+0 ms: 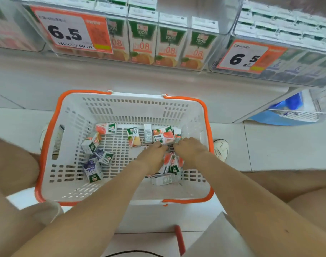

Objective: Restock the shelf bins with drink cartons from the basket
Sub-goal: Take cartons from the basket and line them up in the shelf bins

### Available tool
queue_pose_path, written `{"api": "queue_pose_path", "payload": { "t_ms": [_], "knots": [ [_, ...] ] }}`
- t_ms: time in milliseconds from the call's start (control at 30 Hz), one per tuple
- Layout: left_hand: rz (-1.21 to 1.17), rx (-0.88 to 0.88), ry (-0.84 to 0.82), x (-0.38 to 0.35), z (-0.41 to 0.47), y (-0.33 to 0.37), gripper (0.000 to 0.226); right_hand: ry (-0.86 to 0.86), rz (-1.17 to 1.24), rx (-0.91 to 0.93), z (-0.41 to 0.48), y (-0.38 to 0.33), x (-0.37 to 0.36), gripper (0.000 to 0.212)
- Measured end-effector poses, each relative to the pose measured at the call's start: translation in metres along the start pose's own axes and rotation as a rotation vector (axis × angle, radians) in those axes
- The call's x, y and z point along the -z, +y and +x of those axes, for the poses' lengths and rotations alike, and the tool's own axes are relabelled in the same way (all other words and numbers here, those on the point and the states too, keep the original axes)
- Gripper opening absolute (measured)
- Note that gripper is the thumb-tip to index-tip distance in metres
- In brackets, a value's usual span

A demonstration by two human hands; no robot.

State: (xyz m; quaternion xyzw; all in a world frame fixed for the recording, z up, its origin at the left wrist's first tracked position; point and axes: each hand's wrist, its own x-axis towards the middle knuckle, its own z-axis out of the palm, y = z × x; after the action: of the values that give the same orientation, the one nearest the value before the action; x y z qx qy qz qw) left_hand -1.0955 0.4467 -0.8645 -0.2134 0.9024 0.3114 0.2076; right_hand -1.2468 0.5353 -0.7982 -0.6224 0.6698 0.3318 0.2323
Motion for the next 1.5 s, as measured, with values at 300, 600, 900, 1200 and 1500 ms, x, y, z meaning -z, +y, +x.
{"api": "queue_pose_path", "payload": {
  "t_ms": [300, 600, 900, 1200, 1500],
  "knots": [
    [-0.115, 0.112, 0.121, -0.018, 0.014, 0.015, 0.022, 0.082, -0.002, -0.005, 0.009, 0.0, -0.022, 0.061],
    [-0.563, 0.366, 0.068, 0.018, -0.018, -0.001, 0.047, 0.12, 0.541, -0.035, -0.012, 0.01, 0.013, 0.077],
    [-1.191, 0.414, 0.143, 0.112, -0.085, -0.018, 0.015, 0.362, 1.135, -0.027, -0.066, 0.009, 0.086, 0.084],
    [-1.686, 0.118, 0.296, 0.191, -0.151, 0.016, 0.045, 0.582, 1.499, 0.037, -0.13, -0.002, 0.166, 0.09],
    [-1.187, 0.082, 0.59, 0.264, -0.204, 0.024, 0.068, 0.651, 1.838, 0.244, -0.16, -0.023, 0.238, 0.07]
  ]
}}
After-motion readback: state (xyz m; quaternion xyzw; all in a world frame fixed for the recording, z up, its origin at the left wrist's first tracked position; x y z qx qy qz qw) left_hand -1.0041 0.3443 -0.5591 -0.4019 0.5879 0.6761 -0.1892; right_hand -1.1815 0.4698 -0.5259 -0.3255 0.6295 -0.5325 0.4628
